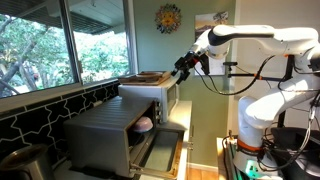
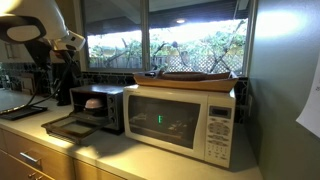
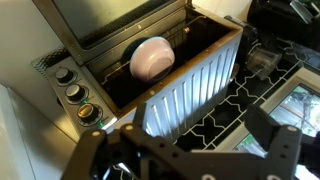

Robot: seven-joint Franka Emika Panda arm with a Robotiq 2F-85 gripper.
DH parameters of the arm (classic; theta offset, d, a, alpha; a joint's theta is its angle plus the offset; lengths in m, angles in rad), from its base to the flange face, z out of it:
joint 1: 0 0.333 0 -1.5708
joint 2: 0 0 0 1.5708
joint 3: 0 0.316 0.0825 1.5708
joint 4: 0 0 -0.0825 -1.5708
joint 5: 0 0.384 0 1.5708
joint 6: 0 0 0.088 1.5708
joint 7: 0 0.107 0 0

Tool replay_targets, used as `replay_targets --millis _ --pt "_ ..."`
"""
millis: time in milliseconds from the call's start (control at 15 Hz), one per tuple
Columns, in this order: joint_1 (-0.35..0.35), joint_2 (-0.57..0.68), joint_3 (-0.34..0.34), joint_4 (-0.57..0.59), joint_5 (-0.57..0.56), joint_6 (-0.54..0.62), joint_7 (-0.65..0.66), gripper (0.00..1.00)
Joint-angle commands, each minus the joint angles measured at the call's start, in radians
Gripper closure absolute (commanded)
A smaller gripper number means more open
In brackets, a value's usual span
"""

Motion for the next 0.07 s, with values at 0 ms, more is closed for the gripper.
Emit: replay_targets --millis 0 --pt "0.004 0.001 -0.003 0.002 -0.004 0.000 0.003 0.00"
